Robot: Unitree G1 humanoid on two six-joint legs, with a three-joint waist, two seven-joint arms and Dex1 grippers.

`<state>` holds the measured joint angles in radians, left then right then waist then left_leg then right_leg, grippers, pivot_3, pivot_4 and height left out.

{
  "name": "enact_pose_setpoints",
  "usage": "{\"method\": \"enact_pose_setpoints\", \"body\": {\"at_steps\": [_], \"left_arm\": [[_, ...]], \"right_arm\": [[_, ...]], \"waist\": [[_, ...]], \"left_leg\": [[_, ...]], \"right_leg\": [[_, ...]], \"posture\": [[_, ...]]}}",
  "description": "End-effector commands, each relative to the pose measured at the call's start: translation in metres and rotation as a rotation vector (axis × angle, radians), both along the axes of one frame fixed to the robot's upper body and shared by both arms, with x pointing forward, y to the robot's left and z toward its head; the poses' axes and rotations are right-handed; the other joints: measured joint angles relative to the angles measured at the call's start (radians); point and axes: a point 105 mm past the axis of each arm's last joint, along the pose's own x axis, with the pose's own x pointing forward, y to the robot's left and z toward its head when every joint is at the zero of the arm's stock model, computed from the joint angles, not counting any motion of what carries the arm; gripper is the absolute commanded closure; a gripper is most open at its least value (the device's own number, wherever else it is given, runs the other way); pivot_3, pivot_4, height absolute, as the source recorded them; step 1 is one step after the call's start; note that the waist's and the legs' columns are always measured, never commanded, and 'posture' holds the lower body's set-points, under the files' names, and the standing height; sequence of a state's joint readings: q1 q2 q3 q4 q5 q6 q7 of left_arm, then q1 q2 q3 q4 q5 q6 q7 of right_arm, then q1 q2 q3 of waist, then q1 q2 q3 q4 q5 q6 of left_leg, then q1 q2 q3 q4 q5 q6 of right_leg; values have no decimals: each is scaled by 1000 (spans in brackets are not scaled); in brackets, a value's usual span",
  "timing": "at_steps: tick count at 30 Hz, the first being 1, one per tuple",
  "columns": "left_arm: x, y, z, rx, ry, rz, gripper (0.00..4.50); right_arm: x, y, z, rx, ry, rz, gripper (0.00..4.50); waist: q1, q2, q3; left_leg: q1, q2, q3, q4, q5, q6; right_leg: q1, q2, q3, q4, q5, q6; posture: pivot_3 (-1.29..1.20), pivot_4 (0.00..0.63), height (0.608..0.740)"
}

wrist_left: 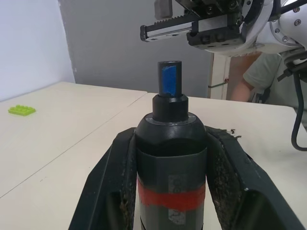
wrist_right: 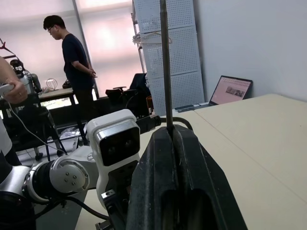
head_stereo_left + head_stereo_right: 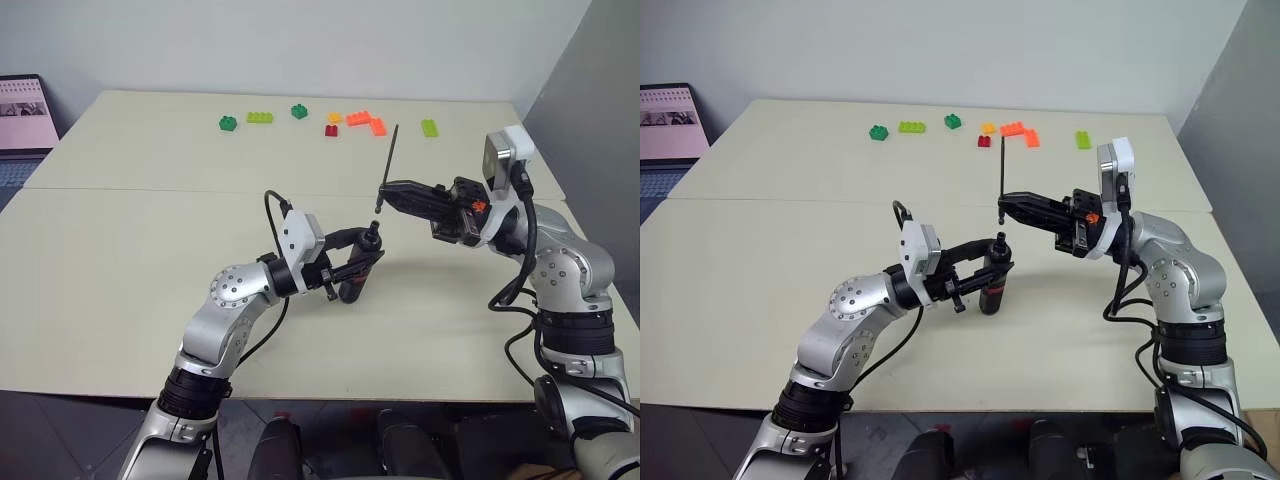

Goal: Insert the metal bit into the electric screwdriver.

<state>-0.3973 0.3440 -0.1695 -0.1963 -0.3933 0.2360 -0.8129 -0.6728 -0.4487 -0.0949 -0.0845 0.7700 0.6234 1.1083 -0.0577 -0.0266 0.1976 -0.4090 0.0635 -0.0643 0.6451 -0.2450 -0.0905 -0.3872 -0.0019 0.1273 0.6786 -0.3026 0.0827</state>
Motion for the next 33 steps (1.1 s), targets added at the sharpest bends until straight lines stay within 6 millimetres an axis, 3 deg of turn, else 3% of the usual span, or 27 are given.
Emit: {"method": "enact_pose_setpoints", "body": {"at_steps": [1, 33], "left_arm": [[6, 8, 0, 10, -4, 52, 2864], [3, 9, -1, 26, -10, 43, 2864]], "right_arm": [[-7, 1, 5, 8, -45, 17, 4500], [1, -1, -11, -38, -43, -9, 4500]], "waist": [[0, 0, 0], [0, 0, 0]], "left_leg": [[0, 0, 0, 0, 0, 0], [1, 0, 0, 0, 0, 0]], "right_leg": [[0, 0, 0, 0, 0, 0], [0, 0, 0, 0, 0, 0]], "posture": [[0, 150, 740], [0, 150, 740]]}}
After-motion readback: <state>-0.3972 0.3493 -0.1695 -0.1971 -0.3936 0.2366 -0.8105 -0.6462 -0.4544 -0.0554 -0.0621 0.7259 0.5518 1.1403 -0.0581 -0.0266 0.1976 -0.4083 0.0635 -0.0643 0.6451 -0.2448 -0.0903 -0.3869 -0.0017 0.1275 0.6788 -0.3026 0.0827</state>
